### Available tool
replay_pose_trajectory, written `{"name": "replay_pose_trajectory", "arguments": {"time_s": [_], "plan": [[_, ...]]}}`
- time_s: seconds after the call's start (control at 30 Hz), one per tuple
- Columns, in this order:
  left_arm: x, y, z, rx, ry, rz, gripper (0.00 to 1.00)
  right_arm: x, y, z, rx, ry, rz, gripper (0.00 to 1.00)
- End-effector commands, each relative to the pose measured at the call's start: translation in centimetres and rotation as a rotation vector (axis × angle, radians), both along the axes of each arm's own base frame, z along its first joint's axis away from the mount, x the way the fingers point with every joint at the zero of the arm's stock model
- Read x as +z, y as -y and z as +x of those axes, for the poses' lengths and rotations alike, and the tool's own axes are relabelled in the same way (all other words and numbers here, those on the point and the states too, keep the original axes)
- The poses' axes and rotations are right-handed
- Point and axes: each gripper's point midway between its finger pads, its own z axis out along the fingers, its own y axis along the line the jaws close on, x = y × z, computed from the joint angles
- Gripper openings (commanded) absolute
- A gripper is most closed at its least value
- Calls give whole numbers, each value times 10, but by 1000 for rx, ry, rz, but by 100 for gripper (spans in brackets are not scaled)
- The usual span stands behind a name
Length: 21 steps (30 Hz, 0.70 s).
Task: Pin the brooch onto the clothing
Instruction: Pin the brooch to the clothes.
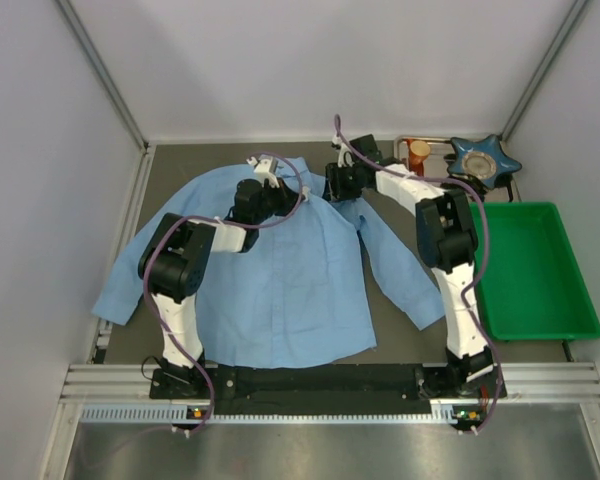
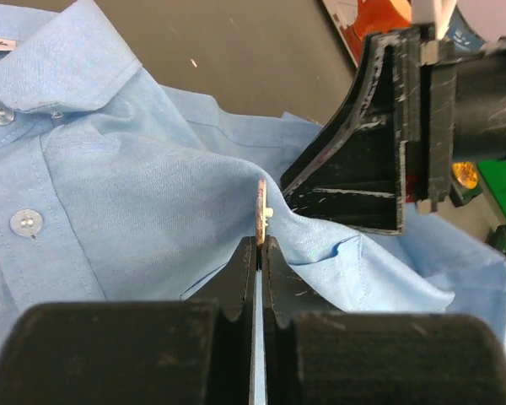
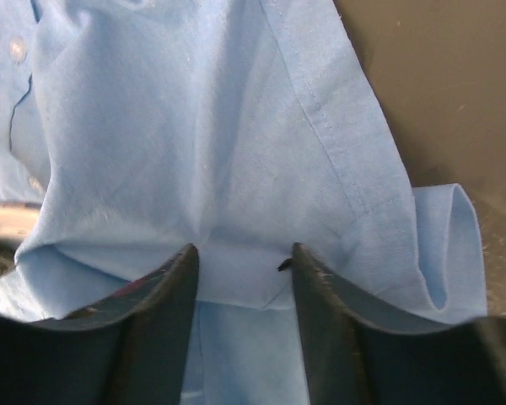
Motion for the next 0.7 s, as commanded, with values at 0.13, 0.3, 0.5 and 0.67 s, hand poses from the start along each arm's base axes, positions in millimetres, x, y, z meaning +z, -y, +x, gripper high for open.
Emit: {"name": "replay_pose_trajectory", "arguments": {"time_s": [0.13, 0.3, 0.5, 0.67], "plan": [[19, -2, 1, -39, 103, 34, 0, 85, -18, 5, 122, 127, 158, 59], [14, -3, -1, -50, 106, 47, 0, 62, -9, 19, 60, 126, 89, 71], [5, -4, -3, -58, 94, 82, 0, 42, -19, 17, 94, 127, 24, 71], [1, -7, -1, -47, 87, 104, 0, 19, -30, 2, 164, 120, -35, 68]]}}
